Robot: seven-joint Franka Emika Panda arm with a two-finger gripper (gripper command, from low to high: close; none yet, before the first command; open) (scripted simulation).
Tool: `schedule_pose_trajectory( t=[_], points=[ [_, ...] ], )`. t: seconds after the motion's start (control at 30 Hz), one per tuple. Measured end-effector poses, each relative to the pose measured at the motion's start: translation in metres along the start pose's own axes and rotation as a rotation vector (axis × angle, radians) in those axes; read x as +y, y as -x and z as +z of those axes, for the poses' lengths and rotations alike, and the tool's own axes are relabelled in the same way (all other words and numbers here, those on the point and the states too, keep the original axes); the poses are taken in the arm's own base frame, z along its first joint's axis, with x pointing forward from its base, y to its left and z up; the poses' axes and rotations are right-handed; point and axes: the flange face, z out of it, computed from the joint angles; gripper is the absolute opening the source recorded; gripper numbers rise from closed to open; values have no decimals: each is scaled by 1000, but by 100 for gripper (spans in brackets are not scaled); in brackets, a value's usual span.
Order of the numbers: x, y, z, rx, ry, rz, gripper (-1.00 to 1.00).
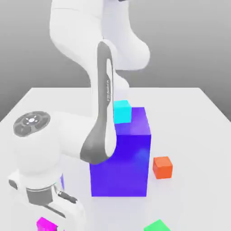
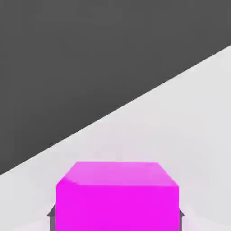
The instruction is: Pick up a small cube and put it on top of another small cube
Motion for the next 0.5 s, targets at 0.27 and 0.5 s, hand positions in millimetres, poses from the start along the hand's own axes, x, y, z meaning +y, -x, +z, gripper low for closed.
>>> schedule_pose_trajectory(
  t=[0.27,0.5],
  points=[
    [-78,177,-44,-7,-2,-621,-100],
    [-93,236,-3,-1,0,-820,100]
  ],
)
